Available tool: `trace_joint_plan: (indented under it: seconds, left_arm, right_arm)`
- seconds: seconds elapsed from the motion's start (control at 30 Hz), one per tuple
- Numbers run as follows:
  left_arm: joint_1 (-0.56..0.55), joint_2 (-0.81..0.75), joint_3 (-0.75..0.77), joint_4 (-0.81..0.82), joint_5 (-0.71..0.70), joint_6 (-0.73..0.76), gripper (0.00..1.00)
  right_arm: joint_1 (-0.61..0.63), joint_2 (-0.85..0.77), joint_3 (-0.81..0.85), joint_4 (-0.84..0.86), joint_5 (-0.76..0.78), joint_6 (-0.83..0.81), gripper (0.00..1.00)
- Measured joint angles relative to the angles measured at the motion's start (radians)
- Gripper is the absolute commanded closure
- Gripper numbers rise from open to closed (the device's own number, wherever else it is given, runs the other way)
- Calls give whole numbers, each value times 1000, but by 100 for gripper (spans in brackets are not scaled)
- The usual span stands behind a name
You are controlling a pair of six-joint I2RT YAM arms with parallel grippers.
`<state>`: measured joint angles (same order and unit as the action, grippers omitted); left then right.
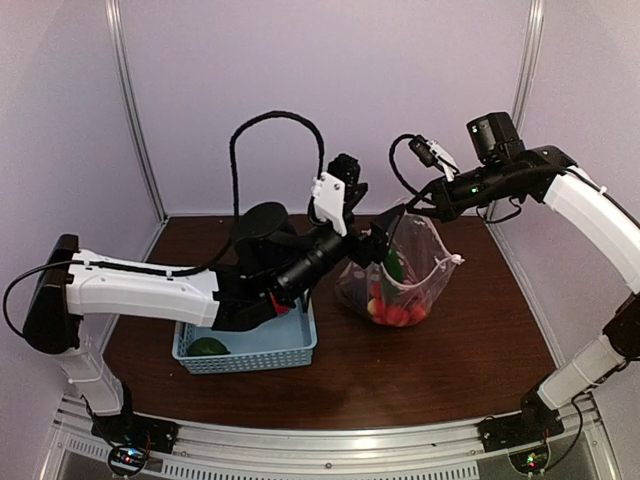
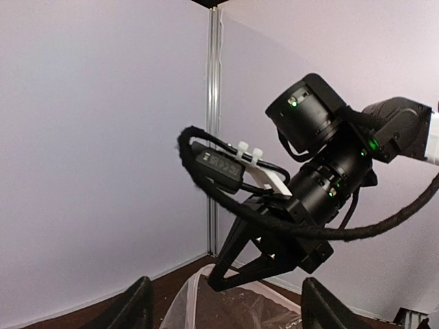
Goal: Place the food in the zip-top bag and seal the zipper
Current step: Place the fake vegetable in the zipper food storage bag, then adjust the zipper food storage bag at the center of the board.
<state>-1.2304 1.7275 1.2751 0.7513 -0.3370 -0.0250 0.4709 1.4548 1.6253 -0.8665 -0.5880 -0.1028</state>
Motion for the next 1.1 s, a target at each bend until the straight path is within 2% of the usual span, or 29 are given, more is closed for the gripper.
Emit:
trace_joint_plan:
  seconds: [0.03,0.2,0.4,0.53,0.63,0.8,1.0,1.1]
  left_arm:
    - [-3,-36,-25,-10,-7,-40,36]
    - [-15,-131,-51,-153,-72,-307,44]
    - [-15,-92,14,-432,-85,-632,58]
    - [-15,-39,61,-571,-64,-784,67]
    - [-15,-20,64,-631,-53,-847,73]
    - [-10,13,135,-764,-41,-898,99]
    - [10,28,179,-837,-21,-904,100]
    - [66,115,322,-865,24,-869,100]
  right_arm:
    - [0,0,-2,7,-2,2,100]
    - [0,9,-7,33,-8,5,100]
    - [0,40,-6,65,-11,6,100]
    - [3,43,-6,78,-10,5,100]
    - [14,43,-7,79,1,0,100]
    - [47,27,-30,88,38,-14,100]
    - [64,10,-46,91,134,-37,100]
    - [15,55,32,39,216,-68,100]
